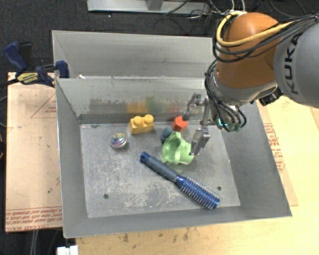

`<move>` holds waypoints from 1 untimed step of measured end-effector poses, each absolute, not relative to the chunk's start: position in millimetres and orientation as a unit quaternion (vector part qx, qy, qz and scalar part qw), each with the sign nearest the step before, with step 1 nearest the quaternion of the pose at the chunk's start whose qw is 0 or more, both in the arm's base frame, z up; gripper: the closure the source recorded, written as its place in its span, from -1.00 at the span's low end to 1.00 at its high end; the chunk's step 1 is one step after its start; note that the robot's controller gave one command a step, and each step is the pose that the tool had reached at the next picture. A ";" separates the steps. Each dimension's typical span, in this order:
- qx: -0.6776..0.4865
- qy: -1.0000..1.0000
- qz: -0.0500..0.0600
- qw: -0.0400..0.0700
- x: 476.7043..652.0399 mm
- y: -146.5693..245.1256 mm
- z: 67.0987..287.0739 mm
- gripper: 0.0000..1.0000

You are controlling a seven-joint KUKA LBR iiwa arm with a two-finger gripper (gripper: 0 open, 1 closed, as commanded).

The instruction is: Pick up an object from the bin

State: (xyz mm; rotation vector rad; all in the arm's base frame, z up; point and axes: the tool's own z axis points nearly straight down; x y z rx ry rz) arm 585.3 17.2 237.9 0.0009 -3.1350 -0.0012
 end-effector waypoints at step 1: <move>0.277 -0.961 -0.001 -0.006 606.1 4.0 76.5 -1.00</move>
Offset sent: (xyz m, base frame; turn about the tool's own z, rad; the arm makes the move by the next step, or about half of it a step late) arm 0.0161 -0.0159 -0.1679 -0.5619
